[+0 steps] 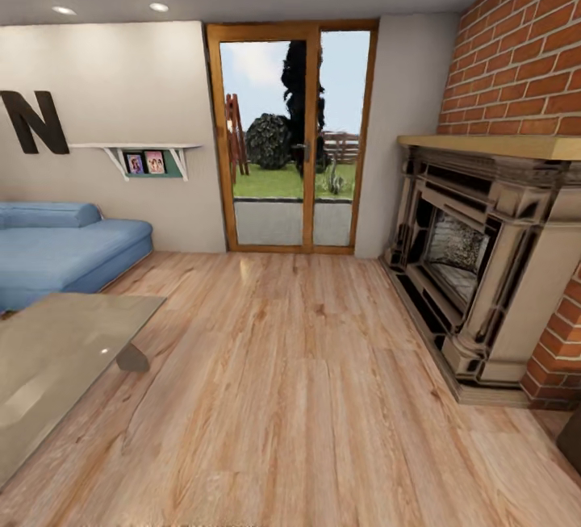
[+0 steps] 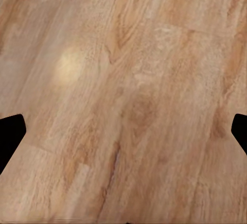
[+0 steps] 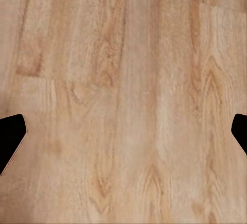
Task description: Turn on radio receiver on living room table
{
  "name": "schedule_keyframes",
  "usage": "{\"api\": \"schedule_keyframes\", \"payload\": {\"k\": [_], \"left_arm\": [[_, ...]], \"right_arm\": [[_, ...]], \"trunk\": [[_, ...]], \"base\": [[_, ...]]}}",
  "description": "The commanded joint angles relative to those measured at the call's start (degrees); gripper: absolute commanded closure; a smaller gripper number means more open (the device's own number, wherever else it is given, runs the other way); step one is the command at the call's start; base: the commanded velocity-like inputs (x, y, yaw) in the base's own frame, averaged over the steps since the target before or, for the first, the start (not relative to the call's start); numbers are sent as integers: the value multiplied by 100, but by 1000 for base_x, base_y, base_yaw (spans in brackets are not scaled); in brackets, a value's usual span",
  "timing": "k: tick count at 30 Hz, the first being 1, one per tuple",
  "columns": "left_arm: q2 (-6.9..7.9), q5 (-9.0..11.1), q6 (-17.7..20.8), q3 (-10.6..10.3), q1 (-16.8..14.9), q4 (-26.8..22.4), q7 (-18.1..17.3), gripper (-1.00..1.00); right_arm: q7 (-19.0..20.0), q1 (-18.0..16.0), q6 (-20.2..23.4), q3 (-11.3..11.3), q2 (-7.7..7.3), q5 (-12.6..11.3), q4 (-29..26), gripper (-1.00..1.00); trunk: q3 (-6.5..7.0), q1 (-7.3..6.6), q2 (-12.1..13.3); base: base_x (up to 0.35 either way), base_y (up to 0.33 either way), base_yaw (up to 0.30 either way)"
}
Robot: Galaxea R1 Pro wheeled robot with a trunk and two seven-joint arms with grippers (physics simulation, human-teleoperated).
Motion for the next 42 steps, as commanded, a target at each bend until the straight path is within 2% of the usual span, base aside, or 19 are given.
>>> {"api": "schedule_keyframes", "payload": {"k": [1,42], "left_arm": [[0,0,0,0,-1,0,0,-100],[9,0,0,13,0,0,0,-100]], "right_arm": [[0,0,0,0,0,0,1,-100],[0,0,0,1,0,0,6,-100]], "trunk": [[0,0,0],[0,0,0]], "base": [[0,0,300],[0,0,300]]}}
